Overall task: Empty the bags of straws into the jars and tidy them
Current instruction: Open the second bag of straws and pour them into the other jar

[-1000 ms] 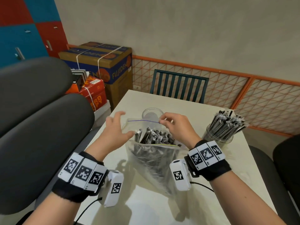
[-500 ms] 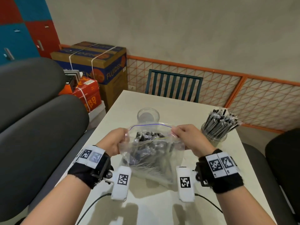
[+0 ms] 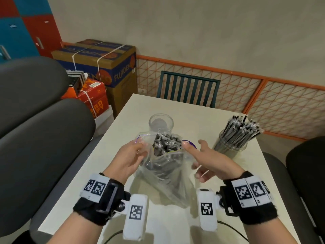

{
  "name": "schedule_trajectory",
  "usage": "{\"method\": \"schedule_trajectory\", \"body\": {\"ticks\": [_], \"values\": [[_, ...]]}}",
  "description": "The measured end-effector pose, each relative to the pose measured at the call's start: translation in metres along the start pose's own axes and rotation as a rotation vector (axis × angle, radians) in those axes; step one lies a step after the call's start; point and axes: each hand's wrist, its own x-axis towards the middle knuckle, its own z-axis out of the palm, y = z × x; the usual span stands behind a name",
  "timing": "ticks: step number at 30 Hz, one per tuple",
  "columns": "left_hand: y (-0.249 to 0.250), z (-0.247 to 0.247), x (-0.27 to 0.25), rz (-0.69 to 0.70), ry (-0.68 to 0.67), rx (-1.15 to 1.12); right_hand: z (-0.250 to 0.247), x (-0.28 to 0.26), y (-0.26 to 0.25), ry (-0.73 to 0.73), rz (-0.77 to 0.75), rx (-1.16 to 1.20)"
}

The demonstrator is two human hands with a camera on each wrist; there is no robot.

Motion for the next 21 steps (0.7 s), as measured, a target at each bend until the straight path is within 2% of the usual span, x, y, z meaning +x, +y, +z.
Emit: {"method": "schedule_trajectory", "body": {"ticks": [2, 4, 6, 10, 14, 16, 19, 21], "values": [[0.0, -0.001, -0.005, 0.01, 0.015, 0.323, 0.007, 0.0, 0.002, -0.058, -0.041, 0.144], [-0.002, -0.01, -0.004, -0.034, 0.069, 0.623, 0.016, 0.006, 0.007, -0.044, -0.099, 0.295], [-0.002, -0.019, -0.005, -0.096, 0.101, 0.722, 0.023, 0.012, 0.012, 0.03, -0.144, 0.37], [-0.009, -0.033, -0.007, -0.218, 0.047, 0.503, 0.032, 0.024, 0.023, 0.098, -0.183, 0.429], [-0.02, -0.039, -0.006, -0.172, 0.049, 0.293, 0.035, 0.033, 0.031, 0.097, -0.172, 0.471], [-0.024, -0.042, -0.003, -0.208, 0.083, 0.157, 0.034, 0.035, 0.031, 0.075, -0.159, 0.584], [-0.032, -0.046, 0.0, -0.308, 0.111, -0.085, 0.032, 0.033, 0.03, -0.008, -0.149, 0.919], [-0.039, -0.047, -0.001, -0.327, 0.135, -0.094, 0.031, 0.029, 0.031, -0.025, -0.11, 0.943]]}}
